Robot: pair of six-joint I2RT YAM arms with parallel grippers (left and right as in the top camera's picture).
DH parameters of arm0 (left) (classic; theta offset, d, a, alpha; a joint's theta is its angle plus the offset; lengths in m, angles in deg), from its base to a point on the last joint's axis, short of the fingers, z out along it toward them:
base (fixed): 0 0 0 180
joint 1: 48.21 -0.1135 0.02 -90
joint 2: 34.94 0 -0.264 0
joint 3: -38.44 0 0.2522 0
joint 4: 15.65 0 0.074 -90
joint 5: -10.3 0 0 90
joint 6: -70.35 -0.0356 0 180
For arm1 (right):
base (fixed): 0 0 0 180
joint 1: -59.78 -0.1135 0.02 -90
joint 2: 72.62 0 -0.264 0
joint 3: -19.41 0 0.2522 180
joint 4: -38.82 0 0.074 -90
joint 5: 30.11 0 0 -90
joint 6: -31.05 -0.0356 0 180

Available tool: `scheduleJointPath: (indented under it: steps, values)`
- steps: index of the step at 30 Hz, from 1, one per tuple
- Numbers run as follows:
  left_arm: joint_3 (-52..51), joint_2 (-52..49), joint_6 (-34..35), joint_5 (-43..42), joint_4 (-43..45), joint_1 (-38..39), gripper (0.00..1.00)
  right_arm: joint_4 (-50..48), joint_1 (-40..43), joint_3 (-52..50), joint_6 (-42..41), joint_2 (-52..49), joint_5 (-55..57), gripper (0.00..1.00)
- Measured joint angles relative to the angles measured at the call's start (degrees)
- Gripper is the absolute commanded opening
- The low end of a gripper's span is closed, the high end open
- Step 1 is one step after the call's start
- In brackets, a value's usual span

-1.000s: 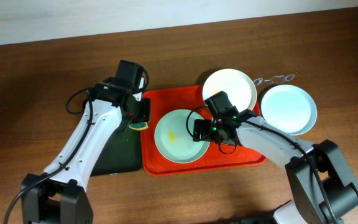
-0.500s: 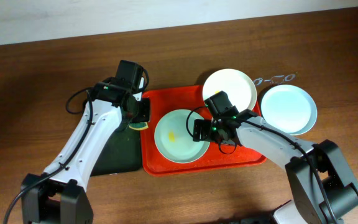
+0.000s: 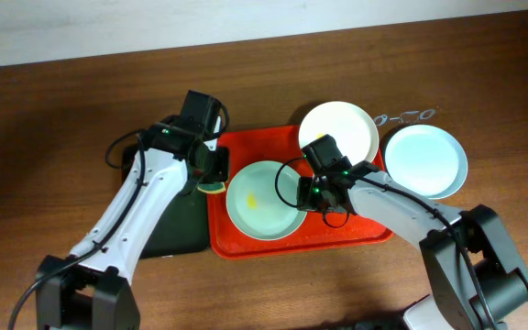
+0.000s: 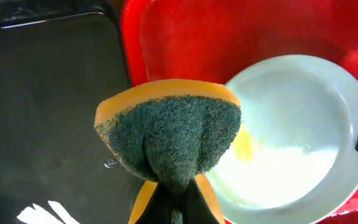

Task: Clean dirty plates on tray and stack at the side
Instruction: 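Carry the sponge with the left gripper onto the white plate, then scrub the white plate with the sponge while the right gripper holds it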

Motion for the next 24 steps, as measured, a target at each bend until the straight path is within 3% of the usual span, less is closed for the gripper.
scheduleJointPath:
  steps: [7, 18, 24]
  values:
    - [0.1, -2.7, 6.3, -0.4, 0.4, 6.3, 0.00, 0.0, 0.0, 0.0, -3.6, 0.0, -0.4, 0.04]
    - [0.1, -16.0, 7.5, -0.8, 4.5, 7.5, 0.00, -0.3, 0.0, 0.0, -5.0, 0.0, -0.9, 0.04]
    - [0.7, -16.9, 7.4, -1.4, 4.6, 8.1, 0.00, -0.3, 0.0, 0.0, -4.5, 0.0, -0.9, 0.04]
